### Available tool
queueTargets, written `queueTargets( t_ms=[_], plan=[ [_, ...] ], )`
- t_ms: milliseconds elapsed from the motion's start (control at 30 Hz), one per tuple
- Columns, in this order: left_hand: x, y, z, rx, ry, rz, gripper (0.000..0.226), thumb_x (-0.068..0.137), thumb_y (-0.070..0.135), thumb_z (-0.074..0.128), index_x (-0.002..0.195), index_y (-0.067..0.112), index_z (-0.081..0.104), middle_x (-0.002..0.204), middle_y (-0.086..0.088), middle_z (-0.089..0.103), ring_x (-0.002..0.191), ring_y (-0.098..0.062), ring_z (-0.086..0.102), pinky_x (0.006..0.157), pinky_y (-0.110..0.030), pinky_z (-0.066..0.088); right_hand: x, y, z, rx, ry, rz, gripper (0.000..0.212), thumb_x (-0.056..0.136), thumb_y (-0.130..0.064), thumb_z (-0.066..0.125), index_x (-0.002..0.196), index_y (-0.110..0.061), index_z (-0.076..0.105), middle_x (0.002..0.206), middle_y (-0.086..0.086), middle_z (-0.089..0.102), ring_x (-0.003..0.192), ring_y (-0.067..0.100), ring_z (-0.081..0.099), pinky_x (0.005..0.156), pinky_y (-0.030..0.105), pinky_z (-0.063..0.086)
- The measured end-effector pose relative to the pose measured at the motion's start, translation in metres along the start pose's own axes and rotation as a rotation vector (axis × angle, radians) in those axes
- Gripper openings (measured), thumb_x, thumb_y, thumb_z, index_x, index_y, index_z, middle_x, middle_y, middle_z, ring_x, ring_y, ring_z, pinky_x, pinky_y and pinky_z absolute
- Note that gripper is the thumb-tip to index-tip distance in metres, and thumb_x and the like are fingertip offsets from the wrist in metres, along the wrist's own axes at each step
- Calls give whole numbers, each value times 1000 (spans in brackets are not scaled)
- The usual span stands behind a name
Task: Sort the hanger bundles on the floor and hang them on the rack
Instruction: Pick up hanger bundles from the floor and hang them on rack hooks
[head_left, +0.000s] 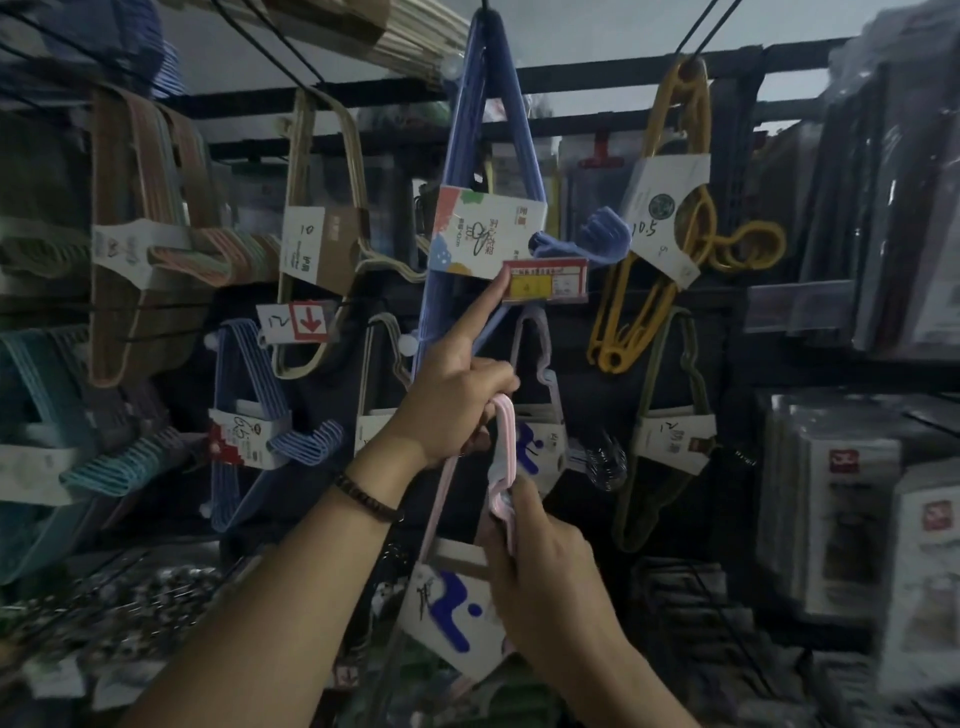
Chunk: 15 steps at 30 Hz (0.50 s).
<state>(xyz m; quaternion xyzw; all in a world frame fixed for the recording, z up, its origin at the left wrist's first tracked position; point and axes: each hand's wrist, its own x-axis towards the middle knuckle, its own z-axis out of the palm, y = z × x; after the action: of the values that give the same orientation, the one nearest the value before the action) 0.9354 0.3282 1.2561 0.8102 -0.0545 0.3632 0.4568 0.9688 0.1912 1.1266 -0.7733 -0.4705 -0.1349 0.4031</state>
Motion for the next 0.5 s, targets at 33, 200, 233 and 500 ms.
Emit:
queueTargets(
  t_ms=[33,200,233,500],
  plan=[
    [-1,1,1,16,10,5,86,99,2,52,158,60,27,84,-22,59,62,-22,37,64,-39,39,1,4,0,-12,22,-12,10,108,-38,44,116,-36,38,73,-5,61,58,15,59,55,43,54],
    [3,8,-3,85,37,80,61,112,19,44,163,48,26,155,-26,44,105,-29,67,94,-33,53,9,13,-21,-60,69,6,12,111,-35,37,119,-43,38,69,-2,63,54,17,61,50,41,53],
    [5,9,-6,110,40,90,57,114,19,38,163,45,27,156,-32,35,104,-25,67,89,-23,51,11,15,-27,-67,71,10,14,111,-34,38,121,-44,38,69,-2,63,54,16,63,49,39,54],
    [9,21,-23,675,4,50,76,109,23,38,150,77,4,77,-9,70,60,-34,67,57,-54,59,36,31,-50,-220,181,14,18,110,-26,43,126,-34,47,63,-3,60,46,14,58,43,37,52]
  ],
)
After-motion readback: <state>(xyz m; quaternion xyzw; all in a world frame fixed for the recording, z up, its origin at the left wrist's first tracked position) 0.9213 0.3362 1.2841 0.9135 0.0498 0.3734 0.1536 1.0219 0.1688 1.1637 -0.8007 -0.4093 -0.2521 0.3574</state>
